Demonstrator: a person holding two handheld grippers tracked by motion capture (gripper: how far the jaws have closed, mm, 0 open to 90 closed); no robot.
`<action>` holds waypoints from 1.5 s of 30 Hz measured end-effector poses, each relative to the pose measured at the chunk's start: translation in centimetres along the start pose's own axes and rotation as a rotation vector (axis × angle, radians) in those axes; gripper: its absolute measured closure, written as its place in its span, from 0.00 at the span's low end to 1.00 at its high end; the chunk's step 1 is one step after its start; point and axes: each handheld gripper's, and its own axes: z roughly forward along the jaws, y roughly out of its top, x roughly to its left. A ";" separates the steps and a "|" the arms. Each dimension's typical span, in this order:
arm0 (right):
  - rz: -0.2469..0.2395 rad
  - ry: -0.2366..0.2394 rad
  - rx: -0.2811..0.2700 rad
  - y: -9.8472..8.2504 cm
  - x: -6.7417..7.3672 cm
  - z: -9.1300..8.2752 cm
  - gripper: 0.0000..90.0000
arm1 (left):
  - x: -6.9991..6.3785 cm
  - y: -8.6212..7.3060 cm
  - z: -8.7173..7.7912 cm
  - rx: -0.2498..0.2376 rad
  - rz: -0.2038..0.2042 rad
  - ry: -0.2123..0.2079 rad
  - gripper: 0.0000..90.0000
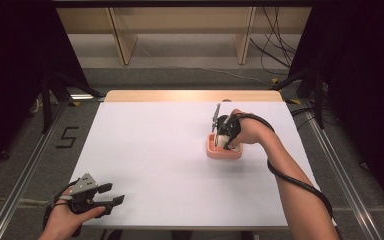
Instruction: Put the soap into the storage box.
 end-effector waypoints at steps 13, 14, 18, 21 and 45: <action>0.061 0.001 0.030 0.1 -0.1 -0.2 0.56 | 0.2 0.0 -0.1 0.004 0.015 0.004 0.37; 0.033 -0.003 0.009 0.2 -0.3 -0.1 0.56 | 0.2 0.0 -0.1 0.010 0.019 0.000 0.37; 0.034 0.000 0.016 0.2 -0.4 0.1 0.56 | 0.2 0.0 -0.2 0.014 0.020 -0.003 0.37; 0.043 0.002 0.015 0.3 -0.4 0.1 0.56 | 0.2 0.0 -0.2 0.014 0.019 -0.003 0.37; 0.104 0.024 0.023 0.3 -0.4 1.6 0.56 | 0.1 0.0 -0.1 -0.002 -0.002 0.001 0.37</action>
